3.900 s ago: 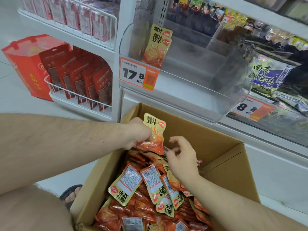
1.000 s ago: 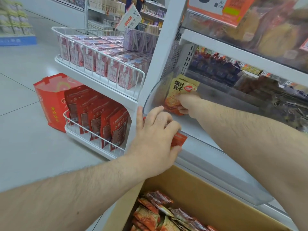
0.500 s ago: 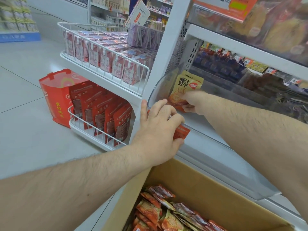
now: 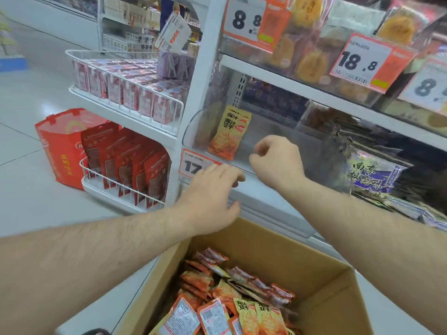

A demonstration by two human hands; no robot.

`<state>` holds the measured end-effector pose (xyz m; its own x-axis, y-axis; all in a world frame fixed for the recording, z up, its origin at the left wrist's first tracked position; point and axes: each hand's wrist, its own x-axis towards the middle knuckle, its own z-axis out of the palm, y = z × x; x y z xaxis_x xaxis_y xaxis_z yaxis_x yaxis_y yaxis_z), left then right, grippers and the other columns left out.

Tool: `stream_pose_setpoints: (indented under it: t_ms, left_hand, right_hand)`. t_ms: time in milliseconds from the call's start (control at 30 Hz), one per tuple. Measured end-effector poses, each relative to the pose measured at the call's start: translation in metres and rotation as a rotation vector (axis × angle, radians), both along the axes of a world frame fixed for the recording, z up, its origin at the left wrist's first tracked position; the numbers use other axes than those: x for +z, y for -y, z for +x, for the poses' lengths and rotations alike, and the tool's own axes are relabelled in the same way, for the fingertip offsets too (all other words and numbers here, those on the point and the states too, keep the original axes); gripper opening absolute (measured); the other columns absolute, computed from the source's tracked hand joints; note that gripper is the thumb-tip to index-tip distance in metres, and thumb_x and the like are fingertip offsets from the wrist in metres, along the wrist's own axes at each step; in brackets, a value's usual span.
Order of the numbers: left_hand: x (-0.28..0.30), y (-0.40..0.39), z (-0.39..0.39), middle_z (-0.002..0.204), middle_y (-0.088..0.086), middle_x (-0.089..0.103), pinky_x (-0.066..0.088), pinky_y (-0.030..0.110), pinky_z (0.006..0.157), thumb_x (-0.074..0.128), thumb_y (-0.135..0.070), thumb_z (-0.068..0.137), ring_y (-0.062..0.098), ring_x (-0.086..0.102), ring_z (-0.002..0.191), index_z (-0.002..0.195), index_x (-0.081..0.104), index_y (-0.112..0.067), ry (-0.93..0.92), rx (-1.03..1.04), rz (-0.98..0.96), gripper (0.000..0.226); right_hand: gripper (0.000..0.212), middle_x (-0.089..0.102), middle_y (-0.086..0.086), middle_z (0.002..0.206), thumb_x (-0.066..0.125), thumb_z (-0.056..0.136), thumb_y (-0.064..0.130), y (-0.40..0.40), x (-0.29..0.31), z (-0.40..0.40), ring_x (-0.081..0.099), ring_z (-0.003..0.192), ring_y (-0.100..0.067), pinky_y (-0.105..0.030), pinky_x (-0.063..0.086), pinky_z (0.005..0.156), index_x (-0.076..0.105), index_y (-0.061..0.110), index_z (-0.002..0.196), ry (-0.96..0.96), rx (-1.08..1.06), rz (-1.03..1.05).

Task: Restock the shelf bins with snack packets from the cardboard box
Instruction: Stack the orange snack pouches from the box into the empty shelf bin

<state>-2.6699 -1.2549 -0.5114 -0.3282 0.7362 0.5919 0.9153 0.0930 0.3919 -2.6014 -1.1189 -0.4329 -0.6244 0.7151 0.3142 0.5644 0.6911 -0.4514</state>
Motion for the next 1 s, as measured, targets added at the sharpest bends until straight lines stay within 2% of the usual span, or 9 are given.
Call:
stream_pose_setpoints:
  t_ms: [200,367,467,600,667,767,833,933,1000]
  left_hand:
    - [-0.021,0.002,0.021,0.090,-0.015,0.053,0.041,0.030,0.071,0.062,-0.020,0.082,0.014,0.055,0.087,0.103,0.045,-0.029,0.318,-0.136,-0.406,0.028]
    - [-0.046,0.004,0.035,0.099,-0.010,0.063,0.050,0.027,0.082,0.062,-0.017,0.086,0.012,0.058,0.091,0.123,0.051,-0.018,0.399,-0.181,-0.743,0.039]
    - [-0.054,0.005,0.038,0.103,-0.008,0.067,0.049,0.024,0.078,0.061,-0.016,0.088,0.012,0.060,0.089,0.124,0.052,-0.016,0.424,-0.220,-0.854,0.038]
    - [-0.061,0.007,0.036,0.111,-0.003,0.068,0.049,0.022,0.067,0.062,-0.017,0.088,0.015,0.062,0.090,0.124,0.054,-0.017,0.430,-0.233,-0.938,0.037]
    - [-0.064,0.008,0.035,0.114,-0.002,0.066,0.044,0.018,0.063,0.062,-0.017,0.089,0.014,0.059,0.090,0.124,0.054,-0.016,0.413,-0.230,-0.951,0.036]
    - [-0.065,0.011,0.031,0.114,-0.001,0.065,0.049,0.026,0.079,0.062,-0.017,0.089,0.017,0.060,0.098,0.125,0.054,-0.015,0.364,-0.225,-0.964,0.037]
    - [-0.066,0.014,0.029,0.118,-0.001,0.063,0.051,0.031,0.090,0.061,-0.019,0.090,0.018,0.060,0.103,0.128,0.053,-0.017,0.322,-0.231,-1.002,0.039]
    - [-0.066,0.018,0.027,0.122,0.000,0.060,0.051,0.034,0.093,0.063,-0.023,0.090,0.017,0.058,0.106,0.131,0.051,-0.019,0.237,-0.253,-1.020,0.044]
    - [-0.063,0.019,0.029,0.126,0.000,0.058,0.050,0.032,0.092,0.068,-0.031,0.087,0.017,0.056,0.106,0.135,0.048,-0.020,0.172,-0.287,-1.012,0.053]
  right_hand:
    - [0.007,0.067,0.005,0.075,0.057,0.077,0.023,0.037,-0.059,0.058,0.062,0.076,-0.022,-0.035,0.050,0.069,0.063,0.024,0.072,-0.183,0.183,0.203]
    - [0.004,0.069,0.002,0.088,0.059,0.079,0.025,0.039,-0.173,0.099,0.065,0.088,-0.026,-0.033,0.053,0.073,0.061,0.024,0.081,0.386,0.047,-0.166]
    - [0.040,0.069,-0.008,0.101,0.069,0.077,0.044,0.045,-0.234,0.118,0.066,0.090,-0.026,-0.035,0.052,0.070,0.062,0.015,0.103,0.801,0.036,-0.414]
    - [0.101,0.055,-0.008,0.121,0.072,0.057,0.078,0.074,-0.277,0.125,0.060,0.105,-0.026,-0.035,0.048,0.072,0.047,0.010,0.127,0.980,0.015,-0.448]
    - [0.084,0.051,-0.008,0.123,0.071,0.063,0.073,0.085,-0.288,0.123,0.060,0.106,-0.028,-0.034,0.049,0.075,0.052,0.014,0.121,1.051,0.063,-0.325]
    - [0.026,0.055,-0.005,0.090,0.063,0.081,0.038,0.088,-0.282,0.119,0.064,0.087,-0.029,-0.028,0.043,0.061,0.051,0.016,0.076,0.998,0.087,-0.348]
    - [0.016,0.059,-0.007,0.080,0.055,0.084,0.023,0.079,-0.272,0.121,0.065,0.087,-0.032,-0.027,0.043,0.061,0.055,0.011,0.073,0.915,0.058,-0.374]
    - [0.018,0.065,-0.011,0.097,0.051,0.085,0.017,0.066,-0.238,0.123,0.065,0.096,-0.034,-0.031,0.047,0.069,0.064,0.010,0.094,0.863,0.069,-0.273]
    - [0.010,0.060,-0.009,0.083,0.054,0.086,0.018,0.059,-0.209,0.121,0.062,0.087,-0.034,-0.032,0.046,0.066,0.060,0.014,0.079,0.836,0.186,-0.257]
